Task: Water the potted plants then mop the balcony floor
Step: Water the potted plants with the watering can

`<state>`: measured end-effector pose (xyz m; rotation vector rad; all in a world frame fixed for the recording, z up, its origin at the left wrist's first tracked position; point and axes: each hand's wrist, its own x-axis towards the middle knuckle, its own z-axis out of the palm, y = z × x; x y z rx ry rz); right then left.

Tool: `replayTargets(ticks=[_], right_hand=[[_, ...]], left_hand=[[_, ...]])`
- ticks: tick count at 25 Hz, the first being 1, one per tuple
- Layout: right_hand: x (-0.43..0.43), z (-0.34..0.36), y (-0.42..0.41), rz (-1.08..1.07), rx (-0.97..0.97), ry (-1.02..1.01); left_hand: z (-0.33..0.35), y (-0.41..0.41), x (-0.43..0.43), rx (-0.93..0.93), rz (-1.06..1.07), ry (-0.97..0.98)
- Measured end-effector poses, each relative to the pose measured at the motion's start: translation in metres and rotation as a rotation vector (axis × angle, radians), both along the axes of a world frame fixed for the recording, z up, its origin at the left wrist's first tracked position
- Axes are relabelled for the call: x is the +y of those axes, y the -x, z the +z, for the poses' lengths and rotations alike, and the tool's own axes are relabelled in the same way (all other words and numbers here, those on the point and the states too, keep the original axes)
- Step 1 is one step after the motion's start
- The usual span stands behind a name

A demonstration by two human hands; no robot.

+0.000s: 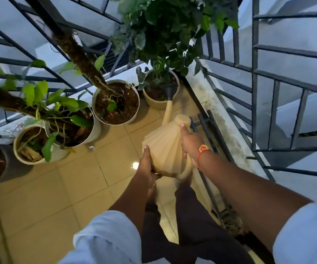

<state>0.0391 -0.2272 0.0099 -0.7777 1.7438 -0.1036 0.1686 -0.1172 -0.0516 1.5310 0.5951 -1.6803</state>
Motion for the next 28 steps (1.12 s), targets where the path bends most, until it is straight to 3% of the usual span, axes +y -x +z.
replayTargets(ticks=[11,19,28], right_hand=[[-0.128,-0.068,0.031,0.158,0.019,-0.063],[-0.177,-0.082,0.003,0.094,-0.206,-0.193],[-0.193,-0.077,-0.015,0.015,-0.305,-0.317]], left_hand=[[-0.069,0.059,-0.084,-0.032,0.028,0.000],[-0.084,0.042,-0.118,-0.118,0.056,-0.033],[-0.070,0.032,-0.139,-0.142,0.085,-0.155]])
